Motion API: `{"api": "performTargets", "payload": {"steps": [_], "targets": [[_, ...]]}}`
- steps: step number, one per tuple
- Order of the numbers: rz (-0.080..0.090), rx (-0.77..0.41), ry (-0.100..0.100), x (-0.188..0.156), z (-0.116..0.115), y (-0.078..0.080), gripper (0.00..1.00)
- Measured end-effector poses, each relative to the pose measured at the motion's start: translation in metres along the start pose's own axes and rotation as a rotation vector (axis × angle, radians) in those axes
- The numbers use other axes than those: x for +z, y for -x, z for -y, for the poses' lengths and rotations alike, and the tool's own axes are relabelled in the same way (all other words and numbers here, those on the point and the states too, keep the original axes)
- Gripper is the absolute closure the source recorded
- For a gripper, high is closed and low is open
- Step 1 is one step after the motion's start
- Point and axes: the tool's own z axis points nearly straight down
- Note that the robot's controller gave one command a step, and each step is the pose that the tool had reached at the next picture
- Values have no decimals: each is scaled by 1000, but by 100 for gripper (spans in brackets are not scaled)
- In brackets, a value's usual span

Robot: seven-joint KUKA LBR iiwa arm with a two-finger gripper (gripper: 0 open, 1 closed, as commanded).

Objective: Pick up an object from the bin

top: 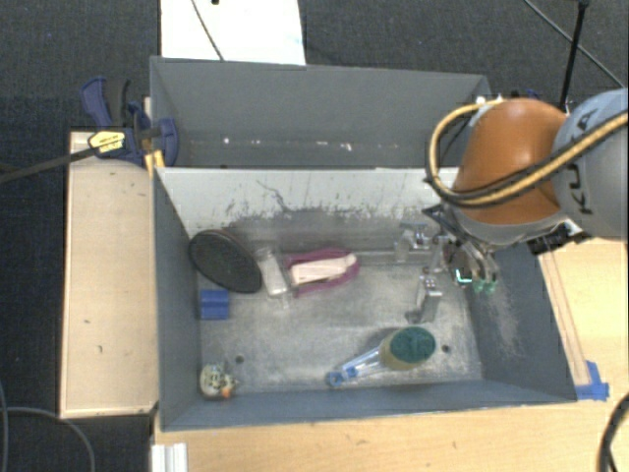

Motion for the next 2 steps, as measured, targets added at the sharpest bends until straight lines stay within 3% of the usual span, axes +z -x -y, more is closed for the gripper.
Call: {"api": "performTargets", "payload": {"steps": [1, 2], "targets": [[17, -165, -2, 95, 12, -69, 0], [9, -168, -1, 96, 12, -71, 100]]}}
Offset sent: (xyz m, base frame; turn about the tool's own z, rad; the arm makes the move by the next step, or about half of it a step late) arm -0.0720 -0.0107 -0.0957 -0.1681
